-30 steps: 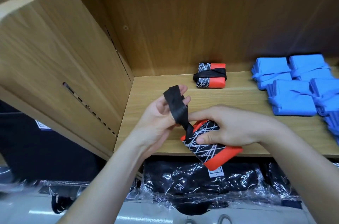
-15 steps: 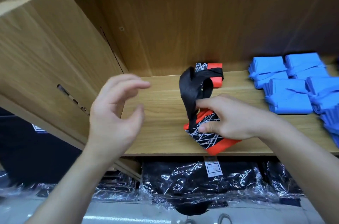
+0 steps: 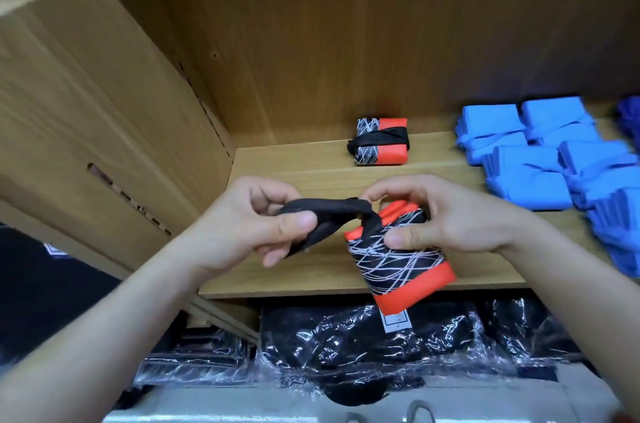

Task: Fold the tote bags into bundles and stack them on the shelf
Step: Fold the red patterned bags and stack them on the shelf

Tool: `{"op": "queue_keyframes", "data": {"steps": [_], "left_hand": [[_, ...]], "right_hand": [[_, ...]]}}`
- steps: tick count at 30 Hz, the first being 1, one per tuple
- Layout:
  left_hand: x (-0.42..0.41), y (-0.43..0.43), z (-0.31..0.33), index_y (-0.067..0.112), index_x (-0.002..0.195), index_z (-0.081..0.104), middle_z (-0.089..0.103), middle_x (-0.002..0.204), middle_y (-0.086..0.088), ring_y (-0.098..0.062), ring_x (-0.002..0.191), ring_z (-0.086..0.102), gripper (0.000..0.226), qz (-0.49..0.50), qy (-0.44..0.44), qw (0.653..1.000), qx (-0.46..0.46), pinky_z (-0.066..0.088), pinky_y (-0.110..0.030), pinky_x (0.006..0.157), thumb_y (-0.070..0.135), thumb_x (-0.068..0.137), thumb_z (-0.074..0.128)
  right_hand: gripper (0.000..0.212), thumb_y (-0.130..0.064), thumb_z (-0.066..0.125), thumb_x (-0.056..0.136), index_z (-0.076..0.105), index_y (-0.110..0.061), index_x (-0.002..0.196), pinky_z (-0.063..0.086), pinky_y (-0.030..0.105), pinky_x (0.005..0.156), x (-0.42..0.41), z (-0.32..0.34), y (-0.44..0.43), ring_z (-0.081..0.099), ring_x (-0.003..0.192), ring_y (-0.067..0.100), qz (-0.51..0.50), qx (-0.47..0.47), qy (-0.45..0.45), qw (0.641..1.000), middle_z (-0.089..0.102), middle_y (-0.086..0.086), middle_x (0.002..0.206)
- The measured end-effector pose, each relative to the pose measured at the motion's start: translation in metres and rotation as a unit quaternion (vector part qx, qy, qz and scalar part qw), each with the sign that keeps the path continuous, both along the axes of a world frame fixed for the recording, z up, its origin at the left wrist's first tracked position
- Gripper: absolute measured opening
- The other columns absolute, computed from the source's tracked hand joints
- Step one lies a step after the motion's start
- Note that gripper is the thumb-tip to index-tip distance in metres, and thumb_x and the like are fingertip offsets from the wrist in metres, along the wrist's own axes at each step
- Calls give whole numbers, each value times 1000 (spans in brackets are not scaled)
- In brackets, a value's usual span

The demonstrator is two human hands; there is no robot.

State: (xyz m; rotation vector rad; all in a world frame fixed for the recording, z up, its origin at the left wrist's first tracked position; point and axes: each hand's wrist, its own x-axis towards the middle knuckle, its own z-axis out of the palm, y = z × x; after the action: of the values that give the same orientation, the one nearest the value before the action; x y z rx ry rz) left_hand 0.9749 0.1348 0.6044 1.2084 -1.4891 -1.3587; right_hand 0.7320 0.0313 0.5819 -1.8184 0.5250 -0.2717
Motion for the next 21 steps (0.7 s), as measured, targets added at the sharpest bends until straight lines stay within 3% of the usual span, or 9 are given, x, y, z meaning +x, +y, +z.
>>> {"op": "queue_keyframes", "data": {"steps": [3,5,7,9,11,13,16,18,21], "left_hand": [[-2,0,-13,5,76,69,44,46,3,-6,38,42,31,6,240,971,13,51,-18,53,32,69,84],[-5,0,-19,8,78,70,55,54,2,-9,47,49,24,11,311,950,-15,52,-22,70,25,67,82],[-7,-2,-25,10,82,71,62,62,4,-10,55,55,18,11,362,931,-35,42,-33,86,20,68,76],[-10,-4,-26,2,94,68,69,76,-2,-14,65,62,21,-31,446,894,-31,43,-38,94,5,76,60],[-14,-7,-24,-8,109,63,71,93,-13,-20,74,68,35,-37,507,861,0,52,-40,91,-9,78,48],[-18,-7,-21,-6,119,61,69,110,-15,-20,80,70,42,-3,488,873,4,58,-34,78,-13,77,56],[-28,-9,-22,2,128,59,59,134,-10,-21,96,70,55,12,442,897,1,60,-26,71,-9,75,69],[-31,-11,-24,6,130,58,55,140,-6,-26,104,69,63,34,419,907,16,60,-24,69,-6,71,75],[-33,-12,-29,7,135,53,54,141,-6,-30,109,66,75,72,397,915,21,60,-25,71,1,66,82]], "right_hand": [[37,-20,80,70,69,-20,105,52,23,79,1,-10,4,66,87,11,-28,114,-106,987,71,2,96],[50,-28,90,58,71,-20,103,55,26,72,2,-18,6,68,79,16,-60,225,-161,959,71,8,95],[57,-30,93,50,72,-15,101,56,28,67,3,-27,8,69,73,19,-91,293,-192,932,71,12,92],[55,-30,92,53,72,-13,101,56,28,67,6,-32,12,68,73,20,-75,303,-200,929,69,12,91],[40,-19,84,64,72,-12,101,55,28,69,9,-34,15,67,75,20,-64,276,-181,942,68,12,91],[29,-9,70,72,72,-13,100,54,29,73,10,-32,16,64,78,22,-73,239,-146,957,65,13,91],[31,-9,64,78,66,-11,108,52,28,79,12,-29,16,62,87,22,-47,218,-123,967,64,14,100],[39,-13,65,80,58,-14,118,47,23,87,14,-27,19,62,99,15,-53,148,-94,983,66,5,104],[64,-23,70,81,36,-41,132,34,13,99,12,-23,22,56,111,5,-71,1,-33,997,66,-7,106]]}}
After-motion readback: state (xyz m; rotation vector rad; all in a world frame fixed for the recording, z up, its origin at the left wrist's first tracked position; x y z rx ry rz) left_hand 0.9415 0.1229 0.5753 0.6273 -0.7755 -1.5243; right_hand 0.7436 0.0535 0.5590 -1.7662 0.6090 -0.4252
